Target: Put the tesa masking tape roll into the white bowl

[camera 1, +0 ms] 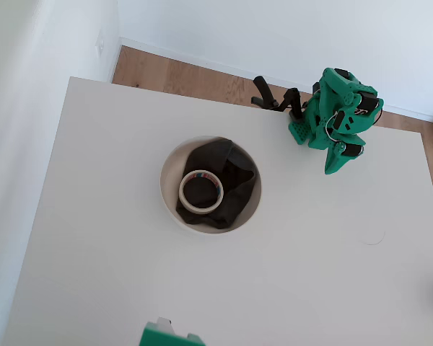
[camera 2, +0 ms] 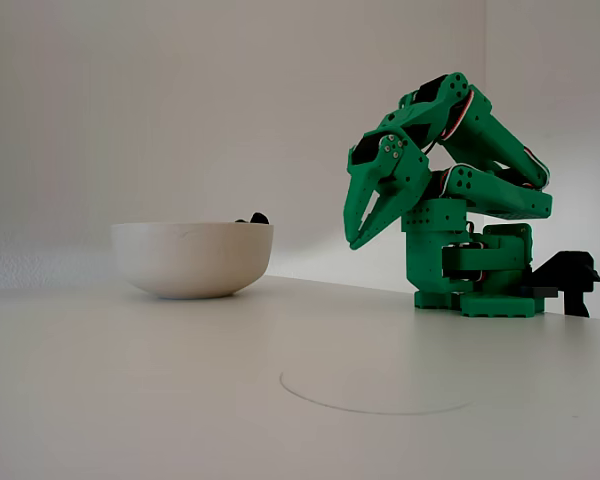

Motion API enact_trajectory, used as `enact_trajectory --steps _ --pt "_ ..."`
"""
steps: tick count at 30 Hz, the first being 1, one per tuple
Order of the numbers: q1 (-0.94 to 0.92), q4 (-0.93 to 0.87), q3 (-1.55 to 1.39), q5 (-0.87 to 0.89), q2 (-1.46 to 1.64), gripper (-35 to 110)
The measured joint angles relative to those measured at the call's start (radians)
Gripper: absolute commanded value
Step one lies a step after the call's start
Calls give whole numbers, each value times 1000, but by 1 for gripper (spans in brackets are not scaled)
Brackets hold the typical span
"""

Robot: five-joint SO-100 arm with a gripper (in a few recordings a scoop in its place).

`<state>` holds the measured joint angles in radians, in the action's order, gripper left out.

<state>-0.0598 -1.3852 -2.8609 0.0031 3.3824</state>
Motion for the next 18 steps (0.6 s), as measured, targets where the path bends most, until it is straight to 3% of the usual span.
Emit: enact_trajectory --steps 15,18 --pt "-15 0 -34 9 0 -8" --pt "-20 0 -34 9 0 -2"
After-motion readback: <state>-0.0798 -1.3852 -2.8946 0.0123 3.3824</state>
